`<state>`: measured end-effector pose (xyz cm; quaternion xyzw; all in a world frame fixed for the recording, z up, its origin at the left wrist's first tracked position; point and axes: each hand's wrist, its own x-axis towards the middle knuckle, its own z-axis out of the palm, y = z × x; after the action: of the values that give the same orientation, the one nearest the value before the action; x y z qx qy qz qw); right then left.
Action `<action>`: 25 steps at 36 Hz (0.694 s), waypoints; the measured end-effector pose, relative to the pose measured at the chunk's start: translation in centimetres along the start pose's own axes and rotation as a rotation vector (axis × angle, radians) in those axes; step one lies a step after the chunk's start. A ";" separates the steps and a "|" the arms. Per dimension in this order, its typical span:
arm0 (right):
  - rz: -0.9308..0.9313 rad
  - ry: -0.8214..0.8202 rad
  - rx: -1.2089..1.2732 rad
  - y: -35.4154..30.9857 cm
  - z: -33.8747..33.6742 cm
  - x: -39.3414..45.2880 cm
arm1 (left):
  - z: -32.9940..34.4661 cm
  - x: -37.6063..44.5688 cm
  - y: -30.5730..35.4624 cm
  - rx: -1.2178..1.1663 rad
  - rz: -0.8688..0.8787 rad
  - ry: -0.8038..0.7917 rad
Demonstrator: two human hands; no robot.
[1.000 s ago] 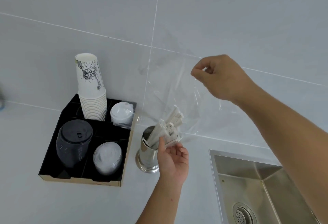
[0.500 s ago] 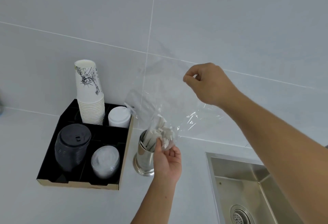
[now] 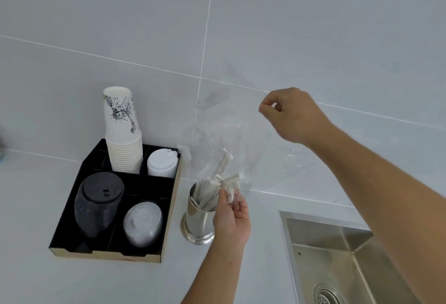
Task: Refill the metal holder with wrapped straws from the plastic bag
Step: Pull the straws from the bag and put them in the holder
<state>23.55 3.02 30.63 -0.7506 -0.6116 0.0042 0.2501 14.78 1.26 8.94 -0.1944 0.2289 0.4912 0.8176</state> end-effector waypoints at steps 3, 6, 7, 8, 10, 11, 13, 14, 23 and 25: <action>0.017 -0.029 0.007 0.1 0.5 0.2 | -0.6 0.0 0.0 0.034 0.003 0.011; 0.012 -0.033 0.012 0.0 0.3 0.3 | -1.3 -0.2 0.2 0.066 -0.010 0.001; 0.004 -0.026 0.015 -0.1 -0.1 0.3 | -1.5 -0.2 0.3 0.075 -0.016 -0.006; -0.009 -0.018 0.017 -0.2 -0.5 0.3 | -1.6 -0.4 0.4 0.081 -0.024 -0.012; -0.041 0.003 0.021 -0.6 -1.5 0.3 | -1.8 -0.7 0.7 0.084 -0.049 -0.024; -0.055 0.016 0.026 -0.8 -2.1 0.3 | -1.8 -0.8 0.7 0.083 -0.062 -0.028; -0.076 0.032 0.041 -1.2 -3.3 0.3 | -1.7 -0.9 0.8 0.087 -0.078 -0.035; -0.080 0.034 0.052 -1.3 -3.8 0.3 | -1.6 -1.0 0.8 0.090 -0.082 -0.037; -0.083 0.060 0.063 -1.8 -6.0 -1.1 | -1.2 -2.0 0.1 0.136 -0.098 -0.071; -0.073 0.066 0.058 -1.6 -6.3 -1.7 | -1.2 -2.5 0.0 0.146 -0.107 -0.072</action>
<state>23.67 -0.67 36.23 -0.7200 -0.6295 -0.0118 0.2920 13.54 -1.17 9.35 -0.1284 0.2236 0.4358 0.8623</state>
